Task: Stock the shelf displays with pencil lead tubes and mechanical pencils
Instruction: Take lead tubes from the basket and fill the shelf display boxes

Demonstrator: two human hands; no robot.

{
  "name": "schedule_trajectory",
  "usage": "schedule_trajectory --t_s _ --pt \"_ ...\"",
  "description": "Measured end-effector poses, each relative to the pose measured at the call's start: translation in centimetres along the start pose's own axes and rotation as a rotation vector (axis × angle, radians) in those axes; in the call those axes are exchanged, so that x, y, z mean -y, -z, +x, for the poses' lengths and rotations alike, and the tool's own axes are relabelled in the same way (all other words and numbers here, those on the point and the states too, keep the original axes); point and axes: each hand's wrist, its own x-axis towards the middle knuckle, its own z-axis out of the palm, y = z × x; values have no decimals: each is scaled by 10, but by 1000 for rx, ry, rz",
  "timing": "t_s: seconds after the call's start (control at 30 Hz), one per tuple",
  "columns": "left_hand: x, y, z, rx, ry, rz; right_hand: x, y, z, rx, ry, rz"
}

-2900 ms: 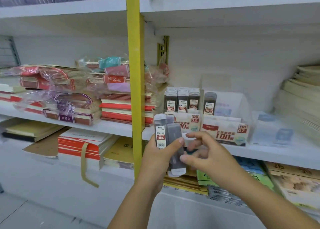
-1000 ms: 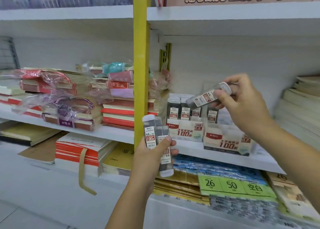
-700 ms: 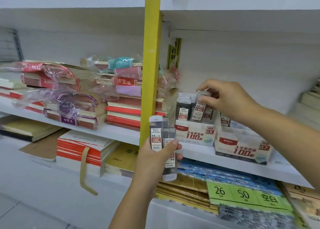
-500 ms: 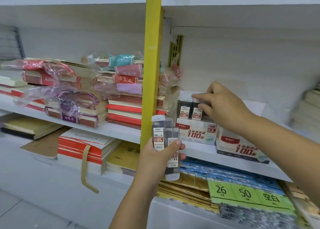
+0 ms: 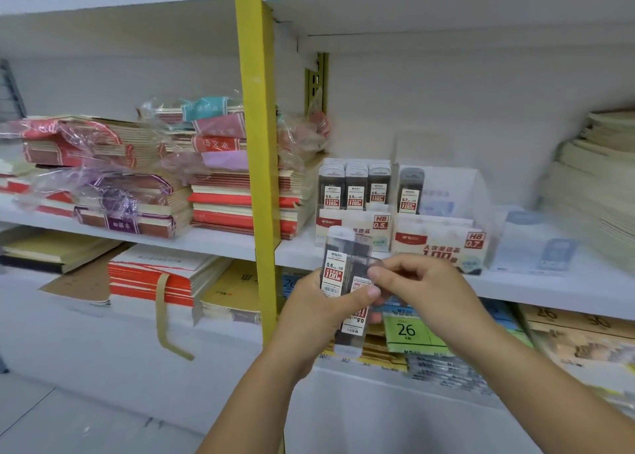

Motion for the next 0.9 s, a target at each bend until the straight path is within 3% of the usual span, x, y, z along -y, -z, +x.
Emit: schedule_trajectory --t_s 0.27,0.5,0.67,0.83,0.9 --pt "15 -1 -7 5 172 -39 -14 21 -6 -106 -107 183" --pt "15 -6 -4 -112 86 3 -12 20 -19 92 -114 83" --pt "18 -9 -4 -199 29 -4 -13 11 -24 97 -106 73" --pt "15 -1 0 -401 4 -146 -21 8 -33 406 -295 205" --pt "14 2 1 -460 8 -200 -23 4 -35 334 -278 221"
